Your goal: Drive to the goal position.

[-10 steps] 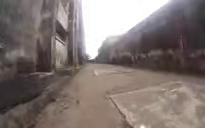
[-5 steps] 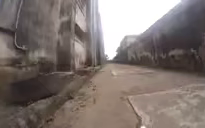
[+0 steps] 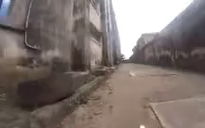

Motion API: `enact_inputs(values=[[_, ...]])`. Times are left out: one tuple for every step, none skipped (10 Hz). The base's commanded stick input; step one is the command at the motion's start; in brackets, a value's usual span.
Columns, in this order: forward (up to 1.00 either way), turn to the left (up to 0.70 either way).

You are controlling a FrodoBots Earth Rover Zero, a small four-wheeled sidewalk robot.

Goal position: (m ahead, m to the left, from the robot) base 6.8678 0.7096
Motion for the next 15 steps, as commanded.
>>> enact_inputs(values=[[1.00,-0.27],[1.00,-0.27],[1.00,-0.27],[1.00,-0.27],[1.00,-0.27],[1.00,-0.27],[1.00,-0.27],[1.00,-0.27],[1.00,-0.18],[1.00,-0.02],[1.00,0.00],[1.00,0.00],[1.00,0.00],[1.00,0.00],[1.00,0.00]])
